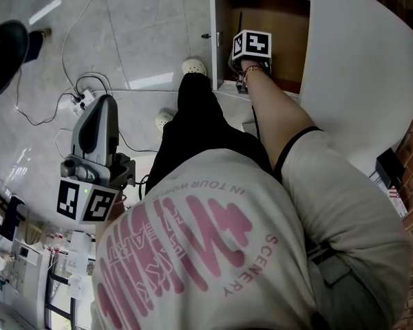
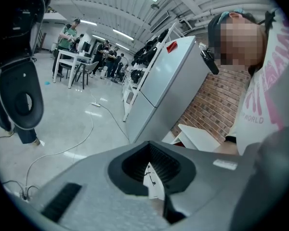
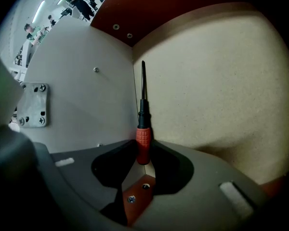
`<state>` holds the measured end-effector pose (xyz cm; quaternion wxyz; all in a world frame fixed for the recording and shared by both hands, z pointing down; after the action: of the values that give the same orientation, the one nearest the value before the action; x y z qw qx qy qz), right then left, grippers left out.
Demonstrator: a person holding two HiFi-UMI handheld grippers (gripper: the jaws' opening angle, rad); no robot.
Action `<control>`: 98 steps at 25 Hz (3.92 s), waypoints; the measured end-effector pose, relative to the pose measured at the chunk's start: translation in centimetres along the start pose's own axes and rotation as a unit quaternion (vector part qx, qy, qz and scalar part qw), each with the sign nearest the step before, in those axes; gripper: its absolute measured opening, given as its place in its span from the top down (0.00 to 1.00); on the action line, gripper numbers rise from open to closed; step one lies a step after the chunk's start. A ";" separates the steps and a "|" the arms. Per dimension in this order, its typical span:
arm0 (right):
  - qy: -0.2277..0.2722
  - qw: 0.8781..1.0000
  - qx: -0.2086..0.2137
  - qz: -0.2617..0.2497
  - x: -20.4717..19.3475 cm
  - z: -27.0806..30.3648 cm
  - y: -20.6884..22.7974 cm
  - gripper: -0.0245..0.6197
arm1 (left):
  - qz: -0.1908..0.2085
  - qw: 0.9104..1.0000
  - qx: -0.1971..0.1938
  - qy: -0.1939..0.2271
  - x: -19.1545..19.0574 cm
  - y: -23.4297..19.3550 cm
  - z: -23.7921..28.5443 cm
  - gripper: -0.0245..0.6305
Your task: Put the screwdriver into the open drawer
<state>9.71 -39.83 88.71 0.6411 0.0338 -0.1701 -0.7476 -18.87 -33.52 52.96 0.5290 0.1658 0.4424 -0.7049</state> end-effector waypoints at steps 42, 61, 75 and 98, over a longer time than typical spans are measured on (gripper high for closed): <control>0.233 0.971 0.024 -0.042 -3.3 -15.4 -7.4 0.76 | 0.019 0.988 -0.069 0.135 1.5 1.6 -13.5 0.96; 0.584 0.791 0.156 -0.096 -16.5 -41.6 -22.7 0.86 | 0.076 0.945 -0.178 0.265 8.1 5.3 -26.2 0.96; 0.687 0.678 0.187 -0.185 -27.6 -51.7 -31.8 0.95 | 0.129 0.924 -0.220 0.285 7.4 7.1 -33.2 0.96; 0.659 0.706 0.139 -0.218 -31.6 -47.2 -31.9 0.95 | 0.130 0.934 -0.221 0.249 2.0 7.4 -32.7 0.96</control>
<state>-2.30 -15.28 29.51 0.3971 0.6432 0.2058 -0.6215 -20.71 -8.95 30.17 0.5123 0.2709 0.6789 -0.4508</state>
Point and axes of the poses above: the fingertips, and each gripper's own axes: z forward along the fingers, y to its right, x out of its top, the point moved 3 cm from there along -z, backward along the fingers, and after that the axes turned 4 degrees about x, right-handed, at the moved point
